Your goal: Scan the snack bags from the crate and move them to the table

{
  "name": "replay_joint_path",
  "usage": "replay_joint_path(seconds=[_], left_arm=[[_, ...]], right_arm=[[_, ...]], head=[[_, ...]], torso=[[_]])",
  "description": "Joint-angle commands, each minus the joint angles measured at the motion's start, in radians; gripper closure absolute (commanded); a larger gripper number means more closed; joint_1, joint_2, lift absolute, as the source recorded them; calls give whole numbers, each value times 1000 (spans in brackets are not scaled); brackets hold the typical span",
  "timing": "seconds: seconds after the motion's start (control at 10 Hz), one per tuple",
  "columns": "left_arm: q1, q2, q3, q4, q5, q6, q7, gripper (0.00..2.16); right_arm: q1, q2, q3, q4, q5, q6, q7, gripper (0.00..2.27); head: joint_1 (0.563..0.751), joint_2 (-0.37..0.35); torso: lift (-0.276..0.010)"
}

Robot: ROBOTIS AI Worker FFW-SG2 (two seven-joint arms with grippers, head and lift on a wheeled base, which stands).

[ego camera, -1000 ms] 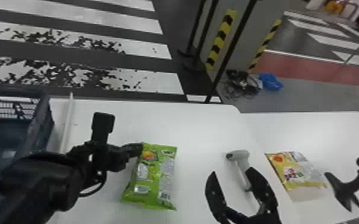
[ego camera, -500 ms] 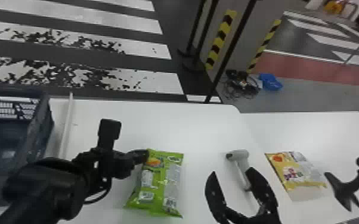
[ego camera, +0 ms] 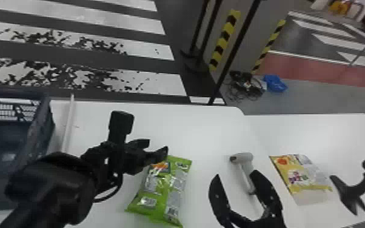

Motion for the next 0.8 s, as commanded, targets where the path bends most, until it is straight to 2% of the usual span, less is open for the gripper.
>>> replay_joint_path(seconds=[0.0, 0.1, 0.2, 0.3, 0.4, 0.5, 0.7], left_arm=[[26, -3, 28, -102, -15, 75, 14, 22], [48, -3, 53, -154, -25, 90, 23, 22], [89, -3, 62, -243, -36, 75, 51, 22], [136, -3, 67, -340, -61, 75, 97, 19], [199, -3, 71, -463, -107, 75, 143, 19], [259, -2, 105, -547, -117, 81, 158, 19], [396, 58, 200, -685, -116, 100, 167, 19]], right_arm=[[-8, -5, 1, 4, 0, 2, 0, 144], [-12, -11, 1, 7, -2, 5, 0, 144], [-15, -14, 1, 12, -6, 5, -1, 144], [-21, -22, 1, 20, -17, 5, -1, 144], [-26, -29, 1, 26, -28, 5, -1, 144], [-34, -40, 4, 32, -41, 2, -1, 144], [-44, -55, 20, 35, -46, 2, -1, 144]], head=[[695, -350], [695, -350], [695, -350], [695, -350], [695, -350], [695, -350], [695, -350]], torso=[[-95], [-95], [-95], [-95], [-95], [-95], [-95]])
